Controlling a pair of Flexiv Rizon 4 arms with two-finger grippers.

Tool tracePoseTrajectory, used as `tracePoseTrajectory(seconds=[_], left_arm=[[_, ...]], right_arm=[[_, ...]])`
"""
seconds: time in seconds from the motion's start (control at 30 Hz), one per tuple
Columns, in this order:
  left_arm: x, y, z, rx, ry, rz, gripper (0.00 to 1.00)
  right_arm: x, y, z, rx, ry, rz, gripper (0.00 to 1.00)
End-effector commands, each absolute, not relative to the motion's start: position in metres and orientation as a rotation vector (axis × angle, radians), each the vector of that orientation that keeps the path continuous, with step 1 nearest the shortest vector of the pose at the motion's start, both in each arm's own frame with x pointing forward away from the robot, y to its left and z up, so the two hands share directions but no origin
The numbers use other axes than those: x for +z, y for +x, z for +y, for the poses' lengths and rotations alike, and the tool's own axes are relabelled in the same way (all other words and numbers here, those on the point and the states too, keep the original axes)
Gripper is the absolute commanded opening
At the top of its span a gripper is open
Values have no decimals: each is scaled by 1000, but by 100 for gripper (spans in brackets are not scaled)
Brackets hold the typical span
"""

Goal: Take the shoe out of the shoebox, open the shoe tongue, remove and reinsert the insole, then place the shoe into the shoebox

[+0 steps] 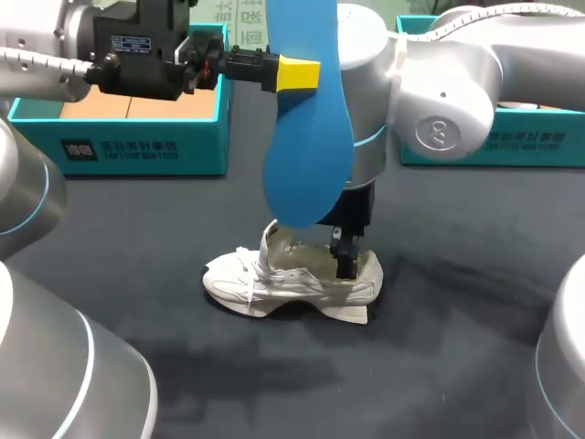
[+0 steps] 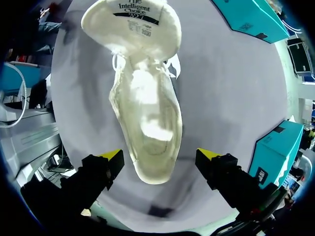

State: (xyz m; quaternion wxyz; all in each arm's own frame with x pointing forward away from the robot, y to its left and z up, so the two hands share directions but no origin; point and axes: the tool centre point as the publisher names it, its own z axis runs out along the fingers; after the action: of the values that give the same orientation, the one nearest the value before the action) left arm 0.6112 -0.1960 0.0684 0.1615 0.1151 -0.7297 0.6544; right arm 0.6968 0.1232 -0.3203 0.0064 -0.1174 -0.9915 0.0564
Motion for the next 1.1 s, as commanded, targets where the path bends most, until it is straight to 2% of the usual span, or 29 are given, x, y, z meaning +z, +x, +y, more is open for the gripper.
tracePoseTrajectory(seconds=[0.03,0.43,1.1], left_arm=[[68,611,-197,1867,329,-2084,0],[68,611,-197,1867,329,-2084,0],[68,611,-197,1867,329,-2084,0]], right_arm=[[-315,706,125,183,-342,-3112,100],[-327,732,148,160,-221,-3120,100],[-362,734,156,120,-227,-3124,100]])
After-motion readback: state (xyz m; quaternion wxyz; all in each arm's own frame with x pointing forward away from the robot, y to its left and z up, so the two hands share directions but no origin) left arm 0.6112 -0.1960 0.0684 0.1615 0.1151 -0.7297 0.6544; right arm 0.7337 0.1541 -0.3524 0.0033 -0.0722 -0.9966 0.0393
